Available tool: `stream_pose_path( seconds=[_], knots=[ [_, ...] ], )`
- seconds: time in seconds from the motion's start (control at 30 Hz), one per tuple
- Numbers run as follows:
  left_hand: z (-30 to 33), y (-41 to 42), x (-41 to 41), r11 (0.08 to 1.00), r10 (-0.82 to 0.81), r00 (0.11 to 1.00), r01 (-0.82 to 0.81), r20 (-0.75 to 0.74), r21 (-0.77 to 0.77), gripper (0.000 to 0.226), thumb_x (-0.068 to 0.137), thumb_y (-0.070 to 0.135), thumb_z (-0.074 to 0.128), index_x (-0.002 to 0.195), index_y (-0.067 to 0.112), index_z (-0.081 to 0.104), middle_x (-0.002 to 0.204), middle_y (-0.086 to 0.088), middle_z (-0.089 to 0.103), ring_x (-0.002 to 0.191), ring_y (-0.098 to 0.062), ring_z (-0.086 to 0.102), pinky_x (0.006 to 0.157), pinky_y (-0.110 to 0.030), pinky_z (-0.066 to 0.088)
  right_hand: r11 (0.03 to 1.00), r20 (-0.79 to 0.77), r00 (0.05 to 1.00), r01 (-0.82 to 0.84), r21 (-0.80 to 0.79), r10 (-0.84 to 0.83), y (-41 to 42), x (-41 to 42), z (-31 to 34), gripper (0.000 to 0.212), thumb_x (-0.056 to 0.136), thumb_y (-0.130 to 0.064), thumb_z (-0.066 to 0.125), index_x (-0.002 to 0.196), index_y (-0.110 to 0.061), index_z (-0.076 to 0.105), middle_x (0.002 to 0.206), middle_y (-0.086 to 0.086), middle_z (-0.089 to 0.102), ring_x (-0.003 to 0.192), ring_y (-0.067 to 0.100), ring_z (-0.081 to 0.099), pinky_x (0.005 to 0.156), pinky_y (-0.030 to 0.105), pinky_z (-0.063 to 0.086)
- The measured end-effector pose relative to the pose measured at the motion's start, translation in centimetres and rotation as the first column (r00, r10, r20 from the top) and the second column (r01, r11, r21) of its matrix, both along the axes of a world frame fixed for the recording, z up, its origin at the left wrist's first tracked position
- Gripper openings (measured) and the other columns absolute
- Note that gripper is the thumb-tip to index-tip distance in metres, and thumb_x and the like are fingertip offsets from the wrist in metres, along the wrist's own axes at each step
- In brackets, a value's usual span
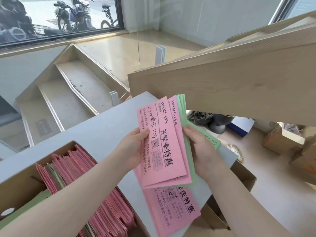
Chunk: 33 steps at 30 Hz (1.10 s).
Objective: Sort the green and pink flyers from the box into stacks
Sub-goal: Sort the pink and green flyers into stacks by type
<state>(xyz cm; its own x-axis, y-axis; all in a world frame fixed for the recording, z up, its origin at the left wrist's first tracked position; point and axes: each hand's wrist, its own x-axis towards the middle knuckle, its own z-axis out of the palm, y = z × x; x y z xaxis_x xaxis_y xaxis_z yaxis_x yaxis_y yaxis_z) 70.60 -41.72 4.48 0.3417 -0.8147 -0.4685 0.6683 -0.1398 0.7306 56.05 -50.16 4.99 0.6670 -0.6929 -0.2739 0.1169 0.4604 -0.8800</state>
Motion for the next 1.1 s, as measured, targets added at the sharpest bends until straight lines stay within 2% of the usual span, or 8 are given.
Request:
stream_pose_path(
  seconds=[0.2, 0.37, 0.47, 0.53, 0.73, 0.87, 1.03, 1.1],
  knots=[
    [-0.3, 0.2, -0.7, 0.999, 0.01, 1.0, -0.01, -0.021, -0.035, 0.024, 0.099, 0.011, 0.037, 0.105, 0.015, 0.06, 0.083, -0.006, 0.073, 0.065, -0.017, 0.071, 0.056, -0.03, 0.058, 0.942, -0.187, 0.981, -0.103, -0.318, 0.044, 0.0, -0.5, -0.1, 0.02, 0.094, -0.02, 0.053, 0.111, -0.025, 0.062, 0.106, -0.001, 0.071, 0.1, 0.02, 0.067, 0.094, 0.049, 0.049],
    [-0.1, 1.3, -1.7, 0.997, -0.077, 0.996, 0.078, 0.053, -0.027, 0.026, 0.098, 0.011, 0.039, 0.118, 0.016, 0.055, 0.093, -0.007, 0.072, 0.073, -0.019, 0.07, 0.063, -0.033, 0.059, 0.826, -0.31, 0.948, -0.231, -0.514, 0.071, 0.3, -1.2, 1.0, 0.046, 0.083, -0.01, 0.066, 0.121, -0.032, 0.053, 0.11, -0.011, 0.069, 0.101, 0.008, 0.065, 0.092, 0.043, 0.052],
    [-0.3, 2.5, -2.2, 0.998, -0.066, 0.996, 0.067, 0.054, -0.011, 0.024, 0.097, 0.01, 0.043, 0.118, 0.011, 0.055, 0.1, -0.01, 0.071, 0.078, -0.023, 0.07, 0.066, -0.039, 0.059, 0.619, -0.445, 0.896, -0.356, -0.7, 0.012, 0.7, -2.5, 2.6, 0.055, 0.087, -0.017, 0.06, 0.135, -0.038, 0.042, 0.122, -0.017, 0.061, 0.109, 0.008, 0.06, 0.097, 0.038, 0.047],
    [-0.2, 3.3, -2.7, 0.996, -0.092, 0.992, 0.091, 0.088, 0.012, 0.026, 0.096, 0.009, 0.045, 0.118, 0.008, 0.057, 0.105, -0.013, 0.071, 0.082, -0.025, 0.07, 0.067, -0.041, 0.057, 0.519, -0.542, 0.838, -0.438, -0.734, -0.058, 1.1, -3.3, 3.7, 0.055, 0.089, -0.016, 0.055, 0.135, -0.042, 0.041, 0.115, -0.016, 0.064, 0.095, 0.01, 0.065, 0.087, 0.036, 0.052],
    [0.2, 4.3, -4.1, 0.982, 0.004, 0.959, -0.057, 0.283, 0.181, 0.015, 0.095, 0.007, 0.047, 0.101, 0.009, 0.061, 0.093, -0.008, 0.072, 0.08, -0.023, 0.069, 0.074, -0.042, 0.056, 0.717, -0.46, 0.885, -0.275, -0.641, -0.071, 1.1, -7.1, 4.9, 0.034, 0.09, -0.013, 0.058, 0.11, -0.04, 0.053, 0.101, -0.01, 0.071, 0.084, 0.013, 0.071, 0.077, 0.044, 0.057],
    [-0.5, 3.4, -5.0, 0.938, 0.071, 0.903, -0.205, 0.424, 0.278, 0.032, 0.093, -0.003, 0.034, 0.083, 0.014, 0.059, 0.084, -0.005, 0.067, 0.074, -0.024, 0.063, 0.072, -0.036, 0.053, 0.87, -0.388, 0.921, -0.221, -0.441, 0.038, -0.9, -9.8, 3.4, 0.033, 0.091, -0.007, 0.057, 0.113, -0.031, 0.055, 0.105, 0.001, 0.072, 0.085, 0.021, 0.072, 0.07, 0.041, 0.058],
    [-2.5, 0.8, -4.8, 0.837, 0.037, 0.817, -0.34, 0.576, 0.429, 0.028, 0.091, 0.0, 0.031, 0.109, 0.0, 0.054, 0.112, -0.016, 0.063, 0.084, -0.03, 0.058, 0.071, -0.036, 0.048, 0.921, -0.282, 0.953, -0.206, -0.331, 0.112, -4.7, -10.3, 2.7, 0.034, 0.091, -0.004, 0.054, 0.12, -0.022, 0.053, 0.106, 0.004, 0.071, 0.086, 0.022, 0.072, 0.061, 0.034, 0.058],
    [-3.1, 0.1, -5.1, 0.757, -0.048, 0.731, -0.418, 0.681, 0.502, 0.031, 0.092, 0.0, 0.037, 0.122, -0.001, 0.043, 0.125, -0.022, 0.052, 0.102, -0.037, 0.055, 0.083, -0.041, 0.047, 0.925, -0.236, 0.962, -0.212, -0.315, 0.14, -6.1, -10.0, 2.6, 0.032, 0.091, -0.003, 0.053, 0.116, -0.023, 0.054, 0.103, 0.002, 0.072, 0.084, 0.02, 0.072, 0.06, 0.032, 0.058]
  ],
)
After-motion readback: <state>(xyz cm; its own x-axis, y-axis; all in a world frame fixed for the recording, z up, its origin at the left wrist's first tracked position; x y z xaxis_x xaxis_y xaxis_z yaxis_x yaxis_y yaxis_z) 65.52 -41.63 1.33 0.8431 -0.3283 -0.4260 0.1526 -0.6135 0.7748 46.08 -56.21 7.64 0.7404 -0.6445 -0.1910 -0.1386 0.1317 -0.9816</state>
